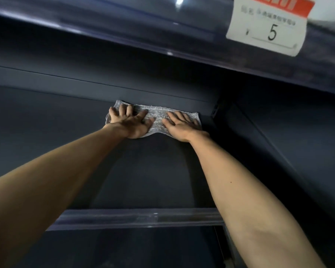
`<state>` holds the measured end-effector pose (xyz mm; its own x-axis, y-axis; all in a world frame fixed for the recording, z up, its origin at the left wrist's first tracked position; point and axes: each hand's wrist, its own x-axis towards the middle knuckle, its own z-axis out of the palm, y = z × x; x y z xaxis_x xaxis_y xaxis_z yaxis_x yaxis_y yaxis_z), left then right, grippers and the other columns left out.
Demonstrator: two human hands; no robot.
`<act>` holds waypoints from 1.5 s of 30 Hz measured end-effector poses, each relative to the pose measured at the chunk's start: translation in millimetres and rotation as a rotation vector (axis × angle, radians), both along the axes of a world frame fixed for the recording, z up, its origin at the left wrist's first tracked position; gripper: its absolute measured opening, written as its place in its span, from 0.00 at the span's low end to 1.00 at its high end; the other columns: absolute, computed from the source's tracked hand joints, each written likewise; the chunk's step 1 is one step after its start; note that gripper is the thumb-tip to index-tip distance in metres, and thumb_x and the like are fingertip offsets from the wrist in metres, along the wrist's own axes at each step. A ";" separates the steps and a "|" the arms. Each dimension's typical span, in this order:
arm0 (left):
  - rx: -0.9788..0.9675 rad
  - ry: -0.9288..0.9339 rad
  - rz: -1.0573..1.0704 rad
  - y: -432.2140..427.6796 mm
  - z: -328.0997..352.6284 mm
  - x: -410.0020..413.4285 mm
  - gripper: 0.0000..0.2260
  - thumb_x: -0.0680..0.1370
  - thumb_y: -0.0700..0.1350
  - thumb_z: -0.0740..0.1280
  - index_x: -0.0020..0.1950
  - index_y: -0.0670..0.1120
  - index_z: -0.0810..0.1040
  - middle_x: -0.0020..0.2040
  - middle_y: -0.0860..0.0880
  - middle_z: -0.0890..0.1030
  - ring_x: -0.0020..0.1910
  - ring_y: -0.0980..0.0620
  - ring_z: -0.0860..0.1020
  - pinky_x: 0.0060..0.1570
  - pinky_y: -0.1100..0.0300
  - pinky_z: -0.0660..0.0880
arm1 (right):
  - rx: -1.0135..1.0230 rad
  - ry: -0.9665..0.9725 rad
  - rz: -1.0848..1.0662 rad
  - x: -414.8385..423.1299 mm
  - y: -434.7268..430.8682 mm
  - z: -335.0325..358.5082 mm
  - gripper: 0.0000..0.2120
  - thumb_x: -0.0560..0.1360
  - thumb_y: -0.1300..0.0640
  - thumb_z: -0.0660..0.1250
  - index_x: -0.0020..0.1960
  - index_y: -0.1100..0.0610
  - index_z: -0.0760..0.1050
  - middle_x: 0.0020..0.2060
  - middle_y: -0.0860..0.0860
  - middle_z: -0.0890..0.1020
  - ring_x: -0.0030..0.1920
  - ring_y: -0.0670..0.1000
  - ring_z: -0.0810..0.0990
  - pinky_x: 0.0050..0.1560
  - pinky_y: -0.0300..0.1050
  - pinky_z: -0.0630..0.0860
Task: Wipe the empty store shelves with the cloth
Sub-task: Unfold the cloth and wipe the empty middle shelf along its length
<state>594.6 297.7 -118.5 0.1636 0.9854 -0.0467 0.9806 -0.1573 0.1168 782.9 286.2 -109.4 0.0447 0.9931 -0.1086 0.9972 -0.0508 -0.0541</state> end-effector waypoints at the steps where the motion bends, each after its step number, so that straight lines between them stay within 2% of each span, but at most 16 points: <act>1: 0.002 0.005 -0.002 0.3 -0.9 7.6 0.31 0.76 0.72 0.40 0.78 0.64 0.49 0.81 0.46 0.49 0.79 0.43 0.44 0.72 0.36 0.41 | 0.003 0.002 -0.005 7.0 1.0 -1.0 0.32 0.77 0.30 0.40 0.79 0.39 0.44 0.80 0.43 0.45 0.79 0.48 0.42 0.76 0.54 0.42; 6: -0.002 0.023 -0.047 -5.5 1.4 59.4 0.30 0.78 0.69 0.41 0.79 0.63 0.48 0.81 0.45 0.48 0.79 0.42 0.43 0.72 0.35 0.40 | -0.001 -0.001 -0.072 56.0 -3.1 -2.4 0.33 0.76 0.30 0.41 0.79 0.40 0.46 0.80 0.42 0.46 0.79 0.48 0.44 0.77 0.53 0.42; 11: -0.035 0.021 -0.101 -23.9 3.1 98.6 0.31 0.78 0.67 0.41 0.80 0.60 0.45 0.81 0.45 0.43 0.79 0.39 0.38 0.71 0.33 0.37 | -0.017 0.001 -0.136 87.8 -23.9 -8.1 0.34 0.76 0.31 0.40 0.79 0.42 0.47 0.80 0.44 0.45 0.79 0.49 0.43 0.77 0.53 0.42; 13: -0.052 0.014 -0.114 -37.3 5.1 98.9 0.31 0.78 0.67 0.41 0.80 0.59 0.44 0.81 0.45 0.42 0.79 0.39 0.37 0.71 0.33 0.36 | -0.064 0.009 -0.144 85.2 -39.3 -6.7 0.36 0.74 0.29 0.38 0.79 0.40 0.45 0.80 0.44 0.43 0.79 0.50 0.40 0.77 0.55 0.40; 17: -0.097 -0.001 -0.118 -72.6 9.1 87.2 0.32 0.78 0.68 0.41 0.80 0.59 0.42 0.81 0.46 0.39 0.78 0.40 0.34 0.71 0.34 0.33 | -0.120 0.065 -0.181 73.8 -84.5 4.6 0.32 0.79 0.33 0.41 0.79 0.42 0.40 0.79 0.44 0.39 0.79 0.49 0.37 0.76 0.54 0.36; 26: -0.282 -0.007 -0.226 -150.3 23.4 54.0 0.34 0.76 0.72 0.39 0.78 0.61 0.35 0.78 0.48 0.29 0.75 0.45 0.26 0.70 0.35 0.30 | -0.290 0.103 -0.171 58.0 -171.8 18.7 0.31 0.78 0.30 0.41 0.77 0.37 0.35 0.77 0.42 0.32 0.76 0.49 0.29 0.75 0.56 0.32; 30: -0.361 0.005 -0.227 -175.4 29.5 49.0 0.35 0.76 0.73 0.42 0.78 0.60 0.34 0.77 0.47 0.28 0.74 0.44 0.26 0.70 0.36 0.29 | -0.360 0.201 -0.173 53.8 -199.9 30.6 0.31 0.80 0.35 0.46 0.78 0.39 0.37 0.77 0.43 0.32 0.75 0.47 0.28 0.75 0.58 0.32; 32: -0.391 0.012 -0.213 -185.9 30.7 41.5 0.36 0.76 0.73 0.43 0.78 0.60 0.34 0.77 0.47 0.28 0.74 0.44 0.26 0.70 0.36 0.28 | -0.397 0.254 -0.173 42.8 -209.3 34.5 0.31 0.81 0.37 0.49 0.78 0.39 0.38 0.77 0.43 0.32 0.75 0.47 0.27 0.75 0.59 0.32; 34: -0.407 0.017 -0.212 -191.2 31.0 27.2 0.36 0.76 0.73 0.45 0.78 0.60 0.35 0.77 0.47 0.29 0.75 0.45 0.26 0.71 0.37 0.29 | -0.432 0.222 -0.155 26.0 -214.4 36.2 0.31 0.81 0.37 0.49 0.78 0.39 0.37 0.76 0.43 0.30 0.75 0.48 0.27 0.74 0.60 0.31; 39: -0.426 -0.010 -0.181 -181.5 31.4 -56.2 0.37 0.75 0.74 0.45 0.78 0.61 0.37 0.78 0.49 0.30 0.75 0.48 0.27 0.72 0.41 0.29 | -0.499 0.234 -0.100 -48.8 -198.7 32.6 0.34 0.79 0.34 0.49 0.78 0.39 0.35 0.76 0.45 0.31 0.76 0.50 0.29 0.74 0.62 0.33; 42: -0.413 -0.007 -0.126 -181.7 31.8 -103.9 0.37 0.75 0.74 0.45 0.78 0.62 0.37 0.78 0.49 0.31 0.76 0.49 0.28 0.73 0.41 0.31 | -0.508 0.228 -0.061 -98.7 -192.6 33.0 0.32 0.80 0.34 0.46 0.78 0.40 0.38 0.79 0.47 0.37 0.78 0.53 0.34 0.73 0.64 0.36; 45: -0.411 -0.003 -0.064 -187.1 30.3 -141.2 0.36 0.75 0.74 0.45 0.78 0.62 0.37 0.78 0.50 0.31 0.76 0.50 0.28 0.73 0.42 0.30 | -0.520 0.349 -0.089 -142.9 -190.3 35.6 0.29 0.81 0.35 0.42 0.79 0.43 0.44 0.80 0.50 0.46 0.79 0.56 0.43 0.73 0.66 0.39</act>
